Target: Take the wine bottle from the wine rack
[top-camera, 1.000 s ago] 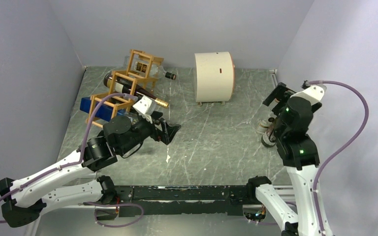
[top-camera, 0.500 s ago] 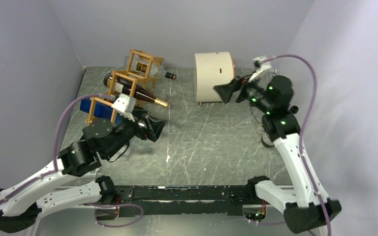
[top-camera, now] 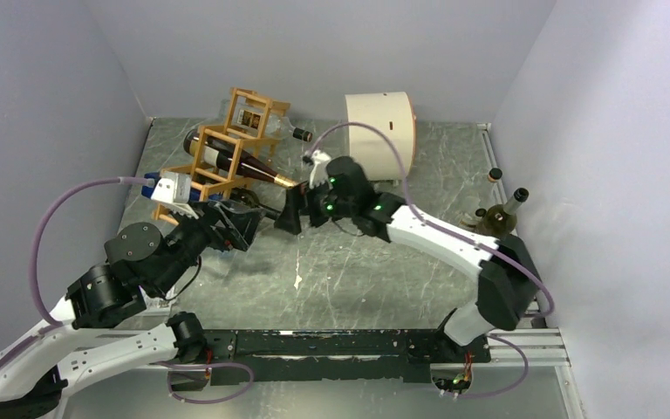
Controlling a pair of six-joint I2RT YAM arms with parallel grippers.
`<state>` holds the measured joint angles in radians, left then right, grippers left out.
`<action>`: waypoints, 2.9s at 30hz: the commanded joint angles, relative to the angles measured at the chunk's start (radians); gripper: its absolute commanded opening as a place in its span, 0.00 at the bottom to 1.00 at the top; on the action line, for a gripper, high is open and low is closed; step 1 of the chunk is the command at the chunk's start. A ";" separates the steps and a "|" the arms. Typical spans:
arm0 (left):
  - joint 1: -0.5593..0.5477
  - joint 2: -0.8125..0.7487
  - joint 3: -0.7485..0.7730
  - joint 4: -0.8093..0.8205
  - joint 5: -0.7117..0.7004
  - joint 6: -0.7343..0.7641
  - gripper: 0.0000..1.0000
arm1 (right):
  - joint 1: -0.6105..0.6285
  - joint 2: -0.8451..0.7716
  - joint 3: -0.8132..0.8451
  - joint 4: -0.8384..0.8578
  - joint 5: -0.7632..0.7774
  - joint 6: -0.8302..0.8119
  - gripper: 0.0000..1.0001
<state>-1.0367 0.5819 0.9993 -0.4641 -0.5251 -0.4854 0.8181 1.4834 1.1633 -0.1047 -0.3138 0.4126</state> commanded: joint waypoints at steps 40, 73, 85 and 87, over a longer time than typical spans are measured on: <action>0.003 0.024 0.049 -0.098 -0.012 -0.052 0.99 | 0.102 0.619 0.353 0.411 -0.103 0.288 1.00; 0.003 0.042 0.015 -0.108 0.005 -0.067 0.99 | 0.043 0.385 0.045 0.581 -0.259 0.356 0.16; 0.003 0.077 0.016 -0.076 0.004 -0.018 0.99 | -0.087 0.100 -0.211 0.548 -0.464 0.347 0.00; 0.003 0.092 0.019 -0.072 0.014 -0.013 0.99 | -0.111 0.067 -0.238 0.547 -0.495 0.361 0.00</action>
<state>-1.0367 0.6487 1.0161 -0.5652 -0.5301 -0.5304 0.7422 1.6459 0.9413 0.3630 -0.6868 0.7570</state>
